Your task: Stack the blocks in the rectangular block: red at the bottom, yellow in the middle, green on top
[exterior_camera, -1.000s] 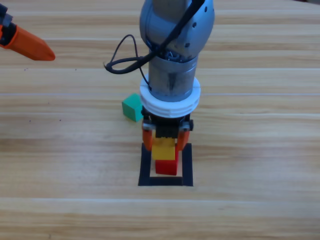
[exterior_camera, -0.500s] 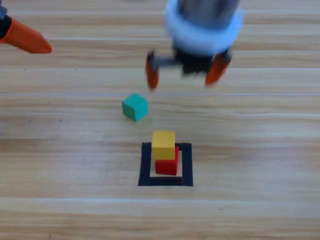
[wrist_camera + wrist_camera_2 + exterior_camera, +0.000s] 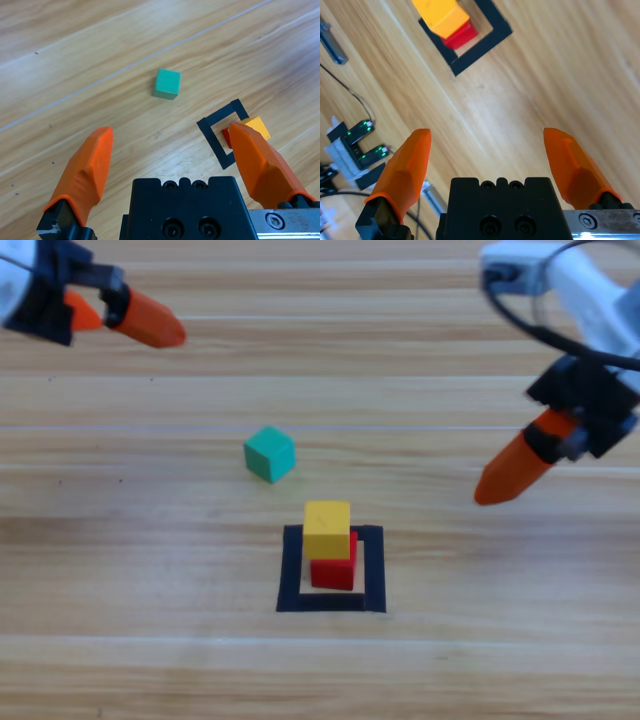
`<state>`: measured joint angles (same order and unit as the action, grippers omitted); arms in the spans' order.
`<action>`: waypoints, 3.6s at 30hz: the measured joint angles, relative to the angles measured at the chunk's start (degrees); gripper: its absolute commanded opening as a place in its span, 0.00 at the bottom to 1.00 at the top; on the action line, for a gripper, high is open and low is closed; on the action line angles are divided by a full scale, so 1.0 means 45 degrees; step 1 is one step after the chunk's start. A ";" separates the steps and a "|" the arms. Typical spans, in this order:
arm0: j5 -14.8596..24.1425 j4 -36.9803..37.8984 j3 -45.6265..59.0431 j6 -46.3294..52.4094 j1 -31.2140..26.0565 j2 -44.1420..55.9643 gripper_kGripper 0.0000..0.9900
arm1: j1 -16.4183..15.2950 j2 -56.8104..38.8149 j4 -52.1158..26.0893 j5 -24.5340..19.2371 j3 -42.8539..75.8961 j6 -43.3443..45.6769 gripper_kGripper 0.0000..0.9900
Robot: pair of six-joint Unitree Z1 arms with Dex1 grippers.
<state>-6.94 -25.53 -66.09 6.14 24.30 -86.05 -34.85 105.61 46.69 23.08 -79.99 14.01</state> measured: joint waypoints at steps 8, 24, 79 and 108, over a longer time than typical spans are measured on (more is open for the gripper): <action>0.0554 -0.3202 -0.3837 0.1293 0.0865 -0.3741 0.99 | 0.0068 -0.3718 -0.4141 -0.0684 0.3941 0.0717 1.00; 0.1673 -0.7386 -0.9289 0.2281 0.1993 -0.7913 0.99 | -0.0123 -0.4499 -0.4466 -0.0347 0.4746 0.1029 1.00; 0.2400 -1.0399 -1.4198 -0.0127 0.2234 -1.2563 0.98 | -0.0124 -0.4500 -0.4467 0.0219 0.5029 0.1021 1.00; 0.2356 -1.0399 -1.4482 -0.0230 0.2235 -1.3055 0.16 | -0.0124 -0.4500 -0.4467 0.0220 0.5058 0.1021 1.00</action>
<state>3.67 -72.33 -131.26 5.10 34.36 -144.79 -35.41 85.36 26.59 24.06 -57.23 18.61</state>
